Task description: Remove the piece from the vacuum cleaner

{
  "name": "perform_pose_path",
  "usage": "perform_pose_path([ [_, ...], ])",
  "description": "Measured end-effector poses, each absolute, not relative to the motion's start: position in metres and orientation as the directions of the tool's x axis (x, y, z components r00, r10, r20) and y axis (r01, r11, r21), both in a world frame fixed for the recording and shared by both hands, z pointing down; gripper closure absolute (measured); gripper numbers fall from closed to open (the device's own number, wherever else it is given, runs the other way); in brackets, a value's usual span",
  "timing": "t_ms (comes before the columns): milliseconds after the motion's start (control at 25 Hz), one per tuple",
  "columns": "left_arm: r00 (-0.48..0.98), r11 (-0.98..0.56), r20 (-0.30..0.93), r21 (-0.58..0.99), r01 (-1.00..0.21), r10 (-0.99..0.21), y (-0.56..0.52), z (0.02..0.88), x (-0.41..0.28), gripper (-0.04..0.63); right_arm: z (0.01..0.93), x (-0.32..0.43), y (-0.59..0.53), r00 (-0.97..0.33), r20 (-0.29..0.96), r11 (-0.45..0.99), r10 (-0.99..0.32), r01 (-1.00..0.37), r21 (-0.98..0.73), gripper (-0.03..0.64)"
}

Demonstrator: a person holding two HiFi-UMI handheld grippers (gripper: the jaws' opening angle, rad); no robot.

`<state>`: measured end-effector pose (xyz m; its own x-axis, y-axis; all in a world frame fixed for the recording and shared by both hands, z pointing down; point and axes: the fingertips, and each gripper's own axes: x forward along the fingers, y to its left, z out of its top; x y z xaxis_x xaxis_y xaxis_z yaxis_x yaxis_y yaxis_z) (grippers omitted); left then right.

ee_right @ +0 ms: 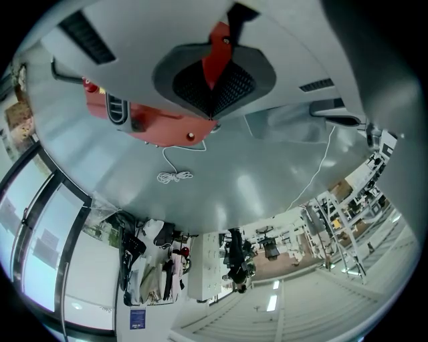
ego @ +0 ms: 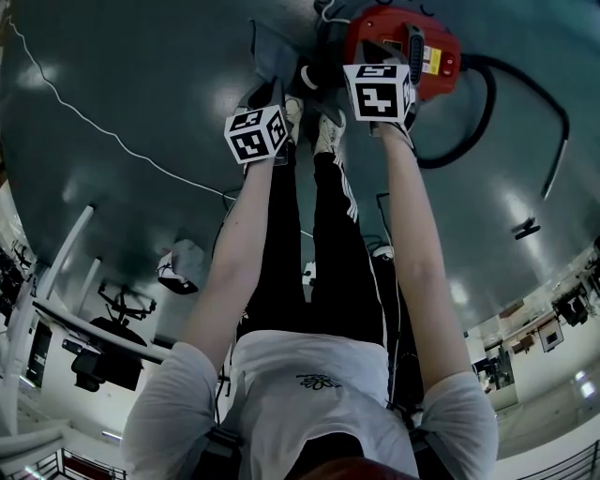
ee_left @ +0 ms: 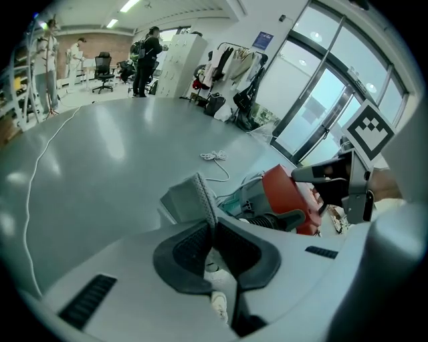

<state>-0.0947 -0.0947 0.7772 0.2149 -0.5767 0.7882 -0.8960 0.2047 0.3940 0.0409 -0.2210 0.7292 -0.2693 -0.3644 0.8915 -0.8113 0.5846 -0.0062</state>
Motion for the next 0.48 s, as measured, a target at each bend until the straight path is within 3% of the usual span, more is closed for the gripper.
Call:
perform_pose_path([
  [480,0.229,0.130,0.791,0.361,-0.924,-0.567,-0.0877,0.7829,-0.1021,0.571,0.7287,0.0393,-0.2207,-0.283,0.881,0.599,-0.379,-0.801,0.000,0.607],
])
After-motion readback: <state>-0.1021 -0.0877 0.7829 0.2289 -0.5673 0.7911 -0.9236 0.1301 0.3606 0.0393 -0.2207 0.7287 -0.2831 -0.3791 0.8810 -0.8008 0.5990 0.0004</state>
